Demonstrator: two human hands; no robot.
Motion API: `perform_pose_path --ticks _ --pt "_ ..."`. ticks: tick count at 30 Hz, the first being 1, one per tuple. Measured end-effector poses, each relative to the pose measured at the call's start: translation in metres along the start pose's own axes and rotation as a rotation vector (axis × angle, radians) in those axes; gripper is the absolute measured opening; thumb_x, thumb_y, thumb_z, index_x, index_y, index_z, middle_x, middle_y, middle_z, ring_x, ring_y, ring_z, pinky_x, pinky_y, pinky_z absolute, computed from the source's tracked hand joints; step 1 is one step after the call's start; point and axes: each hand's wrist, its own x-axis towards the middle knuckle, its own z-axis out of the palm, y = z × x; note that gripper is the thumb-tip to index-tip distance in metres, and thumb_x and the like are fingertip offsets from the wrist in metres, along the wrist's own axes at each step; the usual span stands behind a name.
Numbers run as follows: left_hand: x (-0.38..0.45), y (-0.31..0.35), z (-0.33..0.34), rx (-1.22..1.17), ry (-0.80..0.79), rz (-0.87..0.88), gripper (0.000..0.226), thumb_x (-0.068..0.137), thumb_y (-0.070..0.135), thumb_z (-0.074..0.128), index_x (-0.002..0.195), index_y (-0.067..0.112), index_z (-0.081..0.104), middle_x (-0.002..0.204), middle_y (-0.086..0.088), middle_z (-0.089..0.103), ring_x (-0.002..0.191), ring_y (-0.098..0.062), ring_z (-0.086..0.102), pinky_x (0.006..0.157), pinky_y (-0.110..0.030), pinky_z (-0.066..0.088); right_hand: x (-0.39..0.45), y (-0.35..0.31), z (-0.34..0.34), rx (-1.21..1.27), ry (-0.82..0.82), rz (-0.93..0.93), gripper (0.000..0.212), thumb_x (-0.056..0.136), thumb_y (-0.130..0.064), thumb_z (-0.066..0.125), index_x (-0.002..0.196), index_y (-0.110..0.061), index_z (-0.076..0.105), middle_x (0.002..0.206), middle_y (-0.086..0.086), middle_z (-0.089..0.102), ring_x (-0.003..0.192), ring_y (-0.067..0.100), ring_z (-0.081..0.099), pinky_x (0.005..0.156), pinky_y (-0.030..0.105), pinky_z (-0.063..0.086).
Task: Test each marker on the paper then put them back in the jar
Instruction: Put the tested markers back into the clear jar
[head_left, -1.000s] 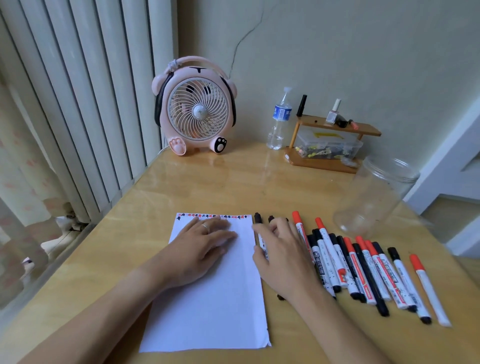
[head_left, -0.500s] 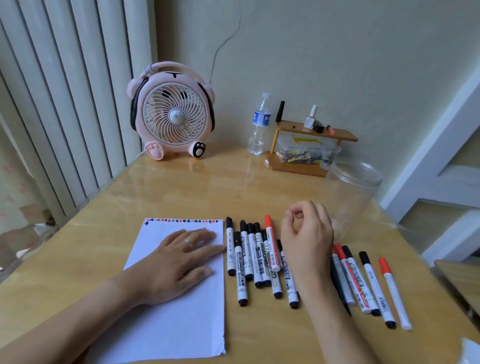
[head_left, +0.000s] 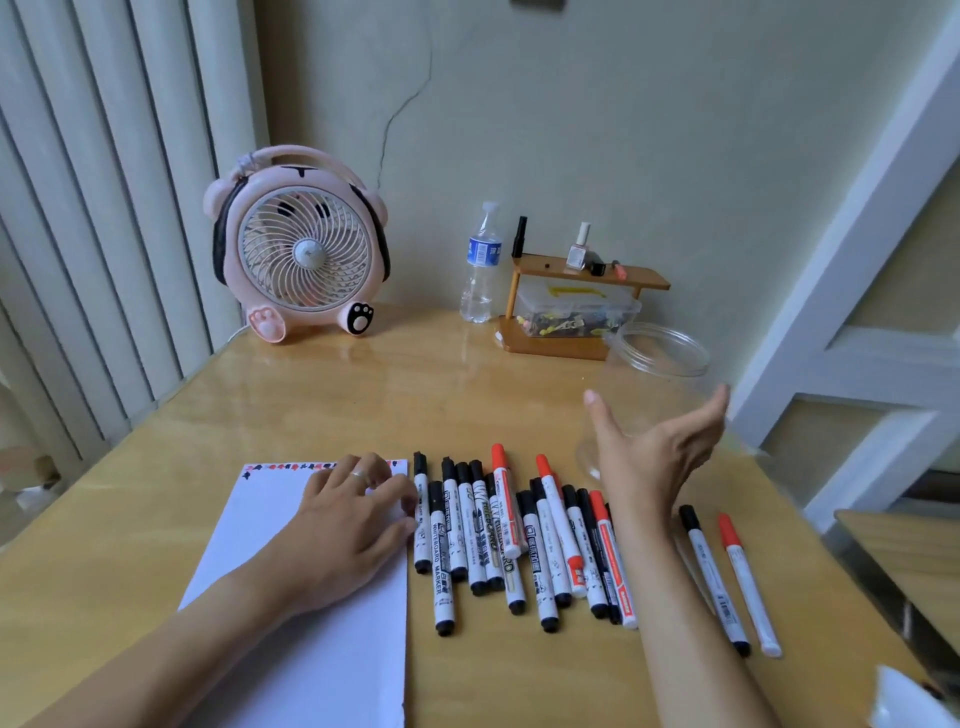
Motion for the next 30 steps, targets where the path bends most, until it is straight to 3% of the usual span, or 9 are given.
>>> perform_pose_path --ticks 2,6,11,14,17,21,25,28,30 --pt "0.004 0.001 -0.002 -0.006 0.004 -0.021 0.037 0.099 0.063 0.021 0.106 0.044 0.052 0.107 0.018 0.04 0.103 -0.007 0.039 0.093 -0.033 0.031 0.001 0.008 0.003 -0.045 -0.037 0.059 0.119 0.074 -0.043 0.089 0.159 -0.02 0.009 0.162 0.019 0.03 0.148 0.039 0.032 0.116 0.057 0.037" --pt "0.011 0.001 -0.005 -0.003 -0.012 -0.092 0.048 0.095 0.065 0.016 0.104 0.041 0.057 0.105 0.017 0.045 0.102 -0.01 0.042 0.094 -0.035 0.034 -0.008 -0.001 0.005 -0.011 -0.047 0.005 0.101 0.076 -0.037 0.089 0.151 -0.016 0.025 0.153 0.014 0.044 0.139 0.034 0.043 0.104 0.037 0.042" --pt "0.007 0.006 -0.006 -0.045 0.02 -0.106 0.057 0.095 0.072 0.016 0.113 0.038 0.057 0.111 0.014 0.048 0.108 -0.011 0.046 0.104 -0.04 0.033 -0.044 -0.035 0.013 0.082 -0.194 -0.188 0.102 0.075 -0.039 0.09 0.153 -0.022 0.026 0.155 0.003 0.044 0.141 0.02 0.043 0.109 0.031 0.042" --pt "0.005 0.012 -0.019 -0.181 0.187 -0.055 0.056 0.096 0.066 0.037 0.142 0.035 0.045 0.134 0.012 0.043 0.124 -0.013 0.045 0.108 -0.038 0.03 -0.073 -0.06 0.02 0.149 -0.271 -0.267 0.102 0.074 -0.039 0.089 0.153 -0.019 0.028 0.151 0.004 0.047 0.14 0.02 0.046 0.113 0.04 0.045" --pt "0.002 0.015 -0.035 -0.369 0.308 0.044 0.088 0.088 0.06 0.062 0.159 0.024 0.024 0.152 0.008 0.034 0.138 -0.01 0.039 0.113 -0.034 0.031 -0.103 -0.081 0.029 0.242 -0.357 -0.315 0.102 0.075 -0.036 0.092 0.154 -0.015 0.029 0.151 0.005 0.048 0.14 0.018 0.047 0.111 0.042 0.046" --pt "-0.002 0.009 -0.051 -0.622 0.379 0.015 0.118 0.078 0.045 0.084 0.162 0.014 0.007 0.161 0.001 0.033 0.149 -0.014 0.034 0.119 -0.031 0.033 -0.131 -0.095 0.036 0.297 -0.463 -0.277 0.101 0.072 -0.035 0.094 0.149 -0.017 0.033 0.146 -0.003 0.05 0.135 0.01 0.05 0.109 0.034 0.046" --pt "-0.005 -0.006 -0.071 -0.649 0.363 0.031 0.11 0.077 0.033 0.087 0.16 0.016 0.017 0.158 0.005 0.041 0.146 -0.016 0.041 0.115 -0.042 0.04 -0.153 -0.093 0.042 0.343 -0.694 -0.169 0.094 0.075 -0.051 0.087 0.147 -0.025 0.032 0.139 -0.009 0.054 0.128 0.007 0.055 0.104 0.034 0.05" --pt "-0.006 -0.029 -0.084 -0.524 0.362 0.034 0.107 0.074 0.033 0.09 0.158 0.018 0.025 0.156 0.008 0.044 0.143 -0.013 0.044 0.111 -0.035 0.042 -0.149 -0.086 0.042 0.147 -0.779 -0.198 0.075 0.088 -0.074 0.055 0.145 -0.028 0.038 0.136 -0.003 0.054 0.127 0.013 0.054 0.103 0.04 0.048" --pt "-0.009 -0.051 -0.089 -0.323 0.362 0.038 0.108 0.072 0.039 0.088 0.158 0.021 0.024 0.158 0.01 0.037 0.142 -0.013 0.041 0.111 -0.034 0.037 -0.137 -0.079 0.04 -0.302 -0.682 -0.308 0.061 0.096 -0.069 0.042 0.129 -0.019 0.053 0.123 0.003 0.055 0.118 0.024 0.052 0.098 0.041 0.046"
